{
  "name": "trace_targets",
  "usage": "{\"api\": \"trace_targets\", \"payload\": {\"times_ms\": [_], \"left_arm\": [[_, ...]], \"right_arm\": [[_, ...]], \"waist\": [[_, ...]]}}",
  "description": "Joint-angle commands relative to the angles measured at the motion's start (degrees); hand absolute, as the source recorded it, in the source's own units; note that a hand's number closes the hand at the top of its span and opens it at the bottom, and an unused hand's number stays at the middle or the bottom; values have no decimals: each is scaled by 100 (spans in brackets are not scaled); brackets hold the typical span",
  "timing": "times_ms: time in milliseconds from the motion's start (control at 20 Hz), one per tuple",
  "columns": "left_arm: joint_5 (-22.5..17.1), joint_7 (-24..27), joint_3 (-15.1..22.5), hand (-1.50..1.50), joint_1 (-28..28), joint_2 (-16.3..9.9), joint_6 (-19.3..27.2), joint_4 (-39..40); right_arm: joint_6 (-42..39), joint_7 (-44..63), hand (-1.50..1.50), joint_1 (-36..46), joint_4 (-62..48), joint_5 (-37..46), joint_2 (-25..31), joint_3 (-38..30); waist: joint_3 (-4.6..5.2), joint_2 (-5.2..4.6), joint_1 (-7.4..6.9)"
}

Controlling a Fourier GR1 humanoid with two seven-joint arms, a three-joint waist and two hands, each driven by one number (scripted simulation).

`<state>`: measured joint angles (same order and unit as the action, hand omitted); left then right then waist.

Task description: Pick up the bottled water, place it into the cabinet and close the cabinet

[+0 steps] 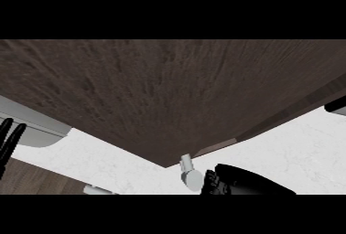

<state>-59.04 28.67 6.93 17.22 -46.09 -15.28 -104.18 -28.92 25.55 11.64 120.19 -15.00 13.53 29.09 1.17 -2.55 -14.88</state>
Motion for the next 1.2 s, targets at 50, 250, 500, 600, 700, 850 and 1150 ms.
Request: {"api": "trace_targets", "payload": {"times_ms": [50, 250, 500, 600, 700, 850, 1150], "left_arm": [[-61, -45, -37, -150, 22, -38, -70, 66], [-24, 22, -48, -150, 30, 48, -48, 155], [-57, 96, -104, -150, 130, 118, -115, 302], [-74, 133, -177, -150, 167, 96, -176, 330], [-55, 116, -142, -150, 306, 82, -227, 277], [-23, 206, -230, -150, 260, 112, -257, 365], [-50, 231, -277, -150, 343, 145, -316, 367]], "right_arm": [[593, 715, 150, 1081, -1105, 194, -667, -156], [984, 1054, 150, 2119, -2222, 238, -1316, -335], [1808, 781, 150, 3332, -3378, 473, -1340, -841], [2171, 665, 150, 3776, -3805, 645, -1345, -1064], [2576, 555, 150, 4077, -4293, 595, -1348, -1225], [2963, 203, 150, 4581, -4959, 712, -1351, -1559], [3616, -202, 150, 4889, -5682, 423, -1353, -1734]], "waist": [[-18, 21, 32], [-52, 32, 169], [-73, 47, 272], [-77, 62, 300], [-87, 66, 276], [-88, 29, 358], [-102, 30, 477]]}}
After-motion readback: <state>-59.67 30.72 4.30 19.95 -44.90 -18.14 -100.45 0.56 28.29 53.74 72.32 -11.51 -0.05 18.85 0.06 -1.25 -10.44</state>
